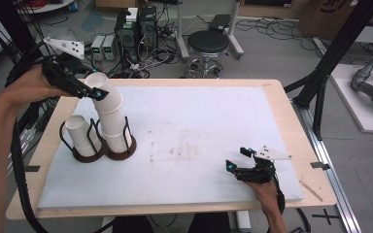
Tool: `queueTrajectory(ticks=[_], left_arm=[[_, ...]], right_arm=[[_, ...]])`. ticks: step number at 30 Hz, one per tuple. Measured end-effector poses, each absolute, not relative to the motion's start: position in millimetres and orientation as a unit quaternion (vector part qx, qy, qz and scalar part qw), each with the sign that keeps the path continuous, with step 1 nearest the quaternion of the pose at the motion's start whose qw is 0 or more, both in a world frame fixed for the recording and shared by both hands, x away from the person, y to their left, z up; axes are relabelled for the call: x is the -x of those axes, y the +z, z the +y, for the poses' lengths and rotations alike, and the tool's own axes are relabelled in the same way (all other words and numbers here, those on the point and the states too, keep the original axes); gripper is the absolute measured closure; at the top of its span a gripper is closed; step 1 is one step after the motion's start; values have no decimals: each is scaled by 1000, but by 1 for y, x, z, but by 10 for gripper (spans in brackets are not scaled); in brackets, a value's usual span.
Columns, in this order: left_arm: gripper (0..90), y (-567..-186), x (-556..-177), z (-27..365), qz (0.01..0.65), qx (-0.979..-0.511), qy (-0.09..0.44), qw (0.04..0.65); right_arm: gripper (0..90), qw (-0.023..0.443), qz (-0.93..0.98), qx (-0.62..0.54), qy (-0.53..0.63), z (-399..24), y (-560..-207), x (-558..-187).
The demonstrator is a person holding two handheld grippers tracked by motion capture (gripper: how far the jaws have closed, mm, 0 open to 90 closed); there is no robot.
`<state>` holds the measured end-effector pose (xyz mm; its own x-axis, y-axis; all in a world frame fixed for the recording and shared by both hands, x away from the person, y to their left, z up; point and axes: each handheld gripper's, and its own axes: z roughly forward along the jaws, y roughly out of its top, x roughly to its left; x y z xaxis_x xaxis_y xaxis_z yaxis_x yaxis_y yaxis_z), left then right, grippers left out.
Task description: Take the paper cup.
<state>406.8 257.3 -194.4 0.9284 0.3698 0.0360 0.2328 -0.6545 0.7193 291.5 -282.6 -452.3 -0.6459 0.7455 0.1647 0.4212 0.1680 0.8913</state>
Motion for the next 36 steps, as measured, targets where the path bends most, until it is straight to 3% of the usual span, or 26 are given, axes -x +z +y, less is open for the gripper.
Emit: queueTrajectory(ticks=[36], left_arm=[[327, -184, -357, 253, 153, -881, 107, 435]], right_arm=[[157, 155, 748, -393, 512, -283, -452, -292]])
